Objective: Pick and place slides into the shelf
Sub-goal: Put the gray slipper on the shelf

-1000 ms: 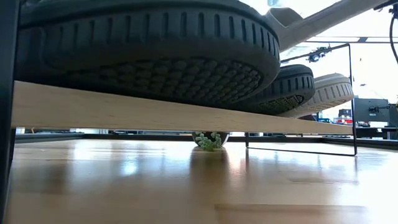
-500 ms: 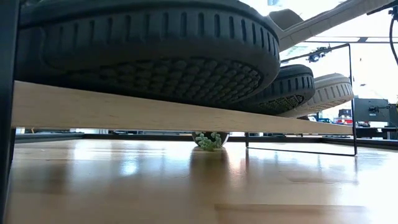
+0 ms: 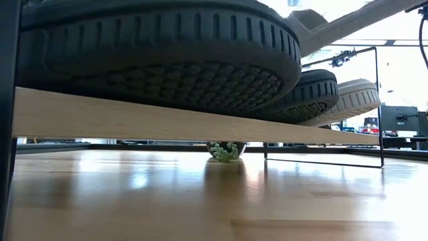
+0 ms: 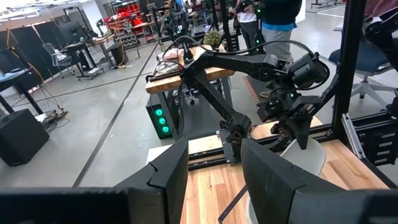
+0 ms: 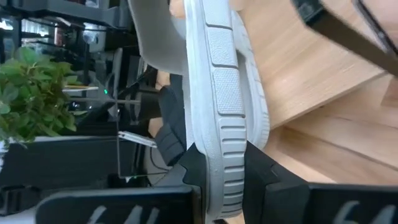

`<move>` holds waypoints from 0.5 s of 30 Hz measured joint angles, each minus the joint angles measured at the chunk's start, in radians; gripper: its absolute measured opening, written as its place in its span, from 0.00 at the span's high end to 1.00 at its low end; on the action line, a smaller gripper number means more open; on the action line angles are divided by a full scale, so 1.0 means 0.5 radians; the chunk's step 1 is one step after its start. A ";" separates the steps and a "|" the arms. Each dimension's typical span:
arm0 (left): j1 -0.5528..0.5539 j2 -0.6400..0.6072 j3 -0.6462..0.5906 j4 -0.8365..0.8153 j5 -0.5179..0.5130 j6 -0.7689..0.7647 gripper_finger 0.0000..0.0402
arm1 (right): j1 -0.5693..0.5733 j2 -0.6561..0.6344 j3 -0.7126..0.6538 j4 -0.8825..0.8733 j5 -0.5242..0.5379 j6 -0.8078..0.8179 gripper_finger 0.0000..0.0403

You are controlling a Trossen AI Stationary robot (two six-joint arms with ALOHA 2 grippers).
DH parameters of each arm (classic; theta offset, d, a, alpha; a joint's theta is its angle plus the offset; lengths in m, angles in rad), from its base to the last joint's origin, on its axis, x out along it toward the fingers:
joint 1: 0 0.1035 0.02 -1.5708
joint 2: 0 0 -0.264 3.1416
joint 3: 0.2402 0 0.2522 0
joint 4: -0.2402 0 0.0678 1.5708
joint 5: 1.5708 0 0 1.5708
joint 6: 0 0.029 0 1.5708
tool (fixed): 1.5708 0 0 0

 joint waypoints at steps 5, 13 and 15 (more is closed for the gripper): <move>0.000 0.000 0.000 0.000 -0.002 0.000 0.66 | -0.001 -0.005 -0.162 0.222 0.040 0.021 0.92; 0.000 0.000 0.000 0.000 -0.001 -0.001 0.66 | -0.051 -0.008 -0.407 0.692 0.055 -0.119 0.92; 0.000 0.000 0.000 -0.001 -0.002 -0.004 0.66 | -0.069 -0.008 -0.456 0.681 0.045 -0.085 0.92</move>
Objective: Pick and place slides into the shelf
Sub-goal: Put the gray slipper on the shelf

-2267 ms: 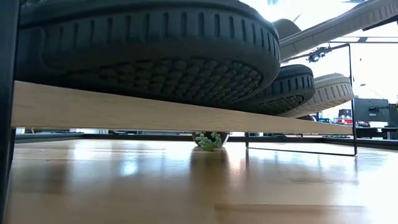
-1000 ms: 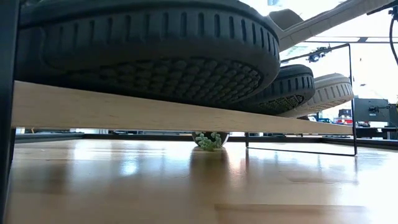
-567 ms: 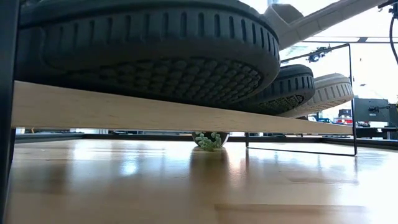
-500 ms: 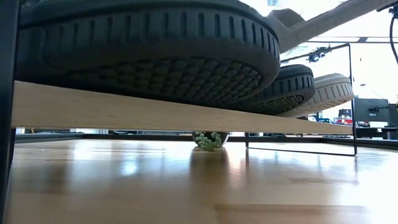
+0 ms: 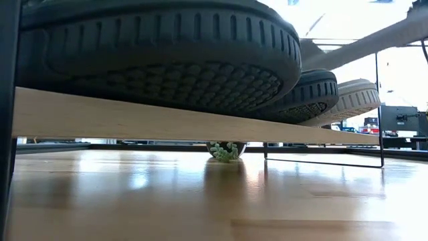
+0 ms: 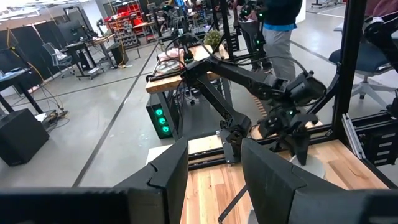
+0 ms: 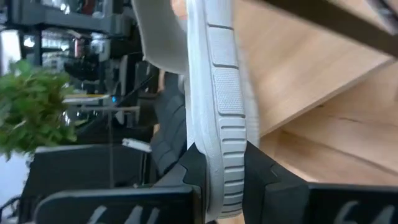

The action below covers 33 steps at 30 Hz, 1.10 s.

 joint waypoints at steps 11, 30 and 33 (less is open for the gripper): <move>0.000 0.000 0.000 0.001 0.002 -0.032 0.66 | -0.012 0.004 -0.219 0.219 0.048 0.093 0.93; 0.000 0.000 0.000 0.002 -0.010 -0.034 0.66 | -0.248 0.007 -0.227 0.269 -0.171 -0.134 0.93; 0.000 0.000 0.000 0.002 -0.010 -0.034 0.66 | -0.292 0.007 -0.227 0.282 -0.194 -0.176 0.93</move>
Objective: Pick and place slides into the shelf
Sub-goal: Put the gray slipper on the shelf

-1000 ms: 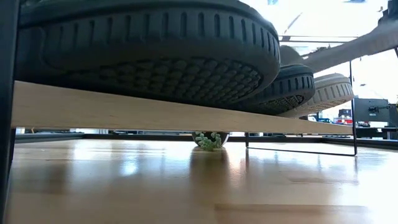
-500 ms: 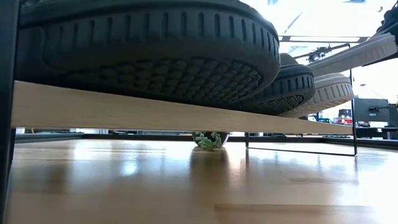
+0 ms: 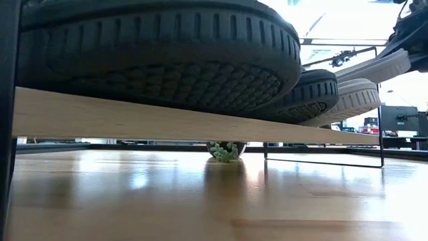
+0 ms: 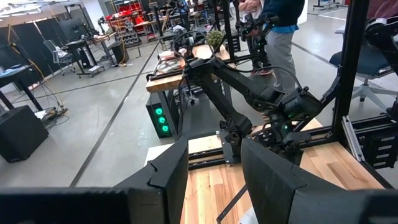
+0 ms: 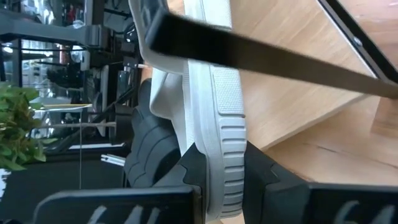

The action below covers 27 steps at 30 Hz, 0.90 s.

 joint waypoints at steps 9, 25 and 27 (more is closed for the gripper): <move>0.000 0.000 0.000 -0.002 0.009 0.000 0.66 | -0.083 0.019 0.000 0.033 -0.080 -0.067 0.93; 0.000 -0.001 0.000 -0.018 0.020 0.000 0.66 | -0.020 0.213 0.000 0.091 0.068 0.124 0.93; 0.000 -0.001 0.000 -0.018 0.021 0.000 0.66 | -0.021 0.213 0.000 0.092 0.061 0.126 0.92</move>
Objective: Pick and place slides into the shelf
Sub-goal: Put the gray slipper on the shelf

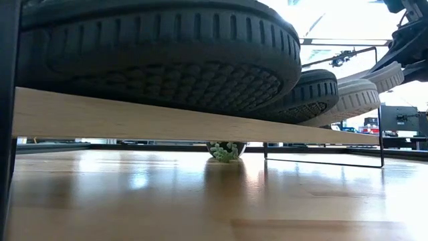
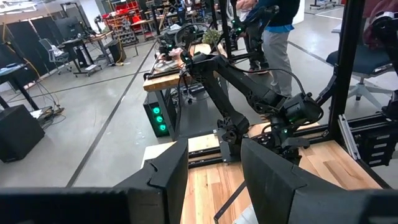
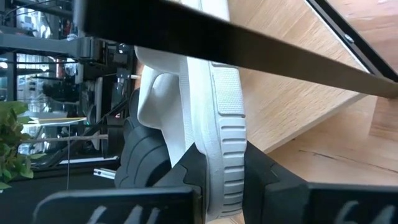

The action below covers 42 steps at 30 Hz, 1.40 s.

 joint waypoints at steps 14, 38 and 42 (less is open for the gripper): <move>0.000 0.000 0.000 0.001 0.001 0.000 0.66 | 0.000 -0.002 0.000 0.031 -0.014 0.027 0.66; 0.000 0.000 0.000 -0.058 0.001 0.000 0.66 | -0.225 -0.002 0.017 0.000 -0.323 0.194 0.61; 0.000 0.000 0.000 -0.061 0.000 0.007 0.66 | -0.224 -0.002 0.112 -0.237 -0.344 0.236 0.61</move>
